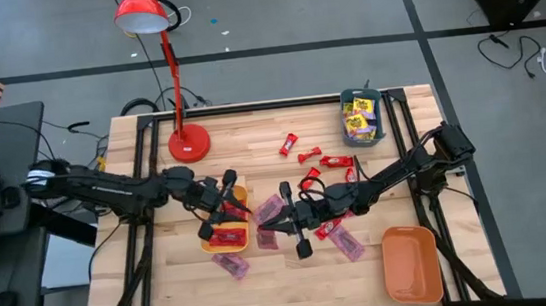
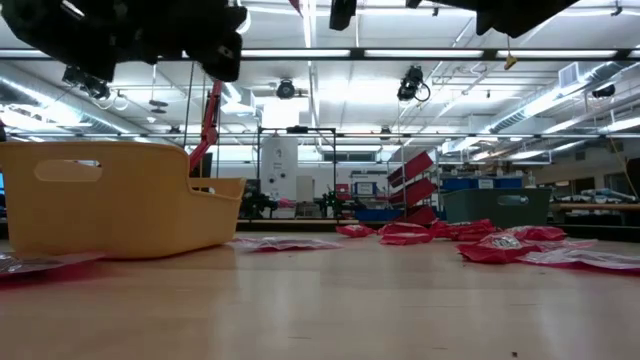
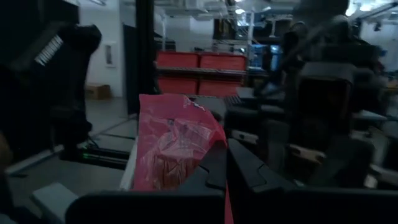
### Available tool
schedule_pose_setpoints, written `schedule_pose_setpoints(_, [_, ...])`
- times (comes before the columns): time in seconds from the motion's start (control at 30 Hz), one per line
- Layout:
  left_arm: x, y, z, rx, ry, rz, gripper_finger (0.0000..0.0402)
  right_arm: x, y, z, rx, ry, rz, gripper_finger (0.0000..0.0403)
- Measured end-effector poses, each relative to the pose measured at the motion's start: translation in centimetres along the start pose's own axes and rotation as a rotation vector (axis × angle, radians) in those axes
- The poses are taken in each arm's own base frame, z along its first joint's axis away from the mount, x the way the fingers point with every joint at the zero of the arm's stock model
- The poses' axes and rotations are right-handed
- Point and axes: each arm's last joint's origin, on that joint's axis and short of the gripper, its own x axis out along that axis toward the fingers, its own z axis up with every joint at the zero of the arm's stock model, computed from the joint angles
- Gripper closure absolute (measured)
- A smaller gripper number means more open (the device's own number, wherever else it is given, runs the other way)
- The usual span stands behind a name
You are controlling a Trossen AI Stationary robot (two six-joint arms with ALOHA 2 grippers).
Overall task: Sort candy
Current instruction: Put the red candy pack into the yellow bin
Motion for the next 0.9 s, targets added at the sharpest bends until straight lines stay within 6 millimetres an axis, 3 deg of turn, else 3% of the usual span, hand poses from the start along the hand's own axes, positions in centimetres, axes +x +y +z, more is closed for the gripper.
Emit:
schedule_pose_setpoints(0.5, [2.2, 0.7, -1.3, -0.026, -0.161, -0.06, 0.0289, -0.1, 0.1, 1.2, 0.025, -0.122, 0.067, 0.0403])
schedule_pose_setpoints(0.9, [5.1, 1.1, -0.6, -0.082, -0.172, -0.179, 0.0289, 0.0, -1.6, 1.1, 0.016, -0.119, 0.033, 0.0403])
